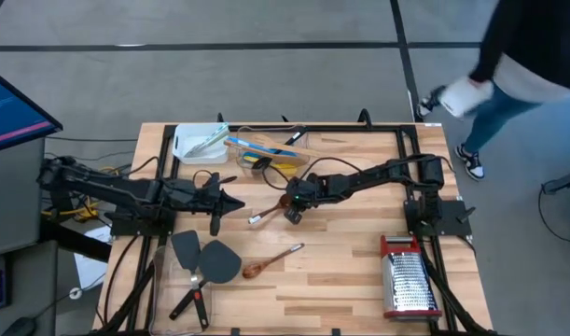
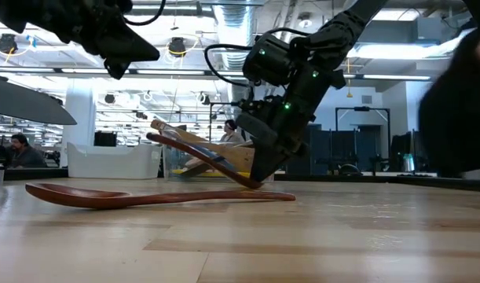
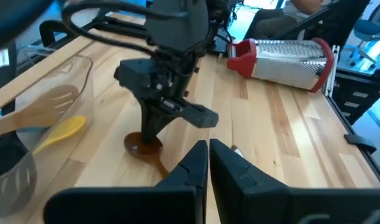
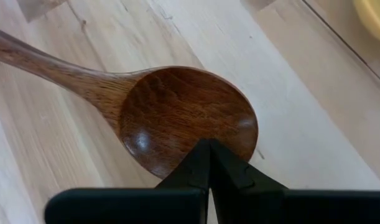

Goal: Pick & Place Kitchen Items
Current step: Put the brown serving spoon into the top transparent bin

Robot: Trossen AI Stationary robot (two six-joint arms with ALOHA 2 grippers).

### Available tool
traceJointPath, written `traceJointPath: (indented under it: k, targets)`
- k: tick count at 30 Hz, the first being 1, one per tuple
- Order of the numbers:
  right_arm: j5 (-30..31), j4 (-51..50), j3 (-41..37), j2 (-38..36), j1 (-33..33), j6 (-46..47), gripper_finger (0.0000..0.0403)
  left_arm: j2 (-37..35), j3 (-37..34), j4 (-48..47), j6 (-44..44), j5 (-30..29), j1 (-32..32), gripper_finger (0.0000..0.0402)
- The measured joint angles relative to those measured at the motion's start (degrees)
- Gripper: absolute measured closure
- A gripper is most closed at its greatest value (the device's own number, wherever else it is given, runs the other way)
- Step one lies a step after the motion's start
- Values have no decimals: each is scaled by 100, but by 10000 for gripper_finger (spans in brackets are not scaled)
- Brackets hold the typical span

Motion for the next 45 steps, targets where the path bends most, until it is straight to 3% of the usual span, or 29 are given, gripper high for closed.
traceJointPath:
  k: [22,28,33,40,45]
  targets:
    - [-27,-64,-72,-256,-9,-100,403,0,-85,88,-5,-7,3,399]
    - [47,-22,-72,-258,-7,-148,403,134,-85,1091,-511,-113,17,399]
    - [81,82,-72,-253,-9,-197,403,597,134,1239,-542,-731,-212,400]
    - [85,99,-72,-252,-9,-260,403,1513,937,1232,-308,-626,-368,400]
    - [82,109,-70,-254,-9,-302,403,2203,1715,-31,-109,-864,-584,400]
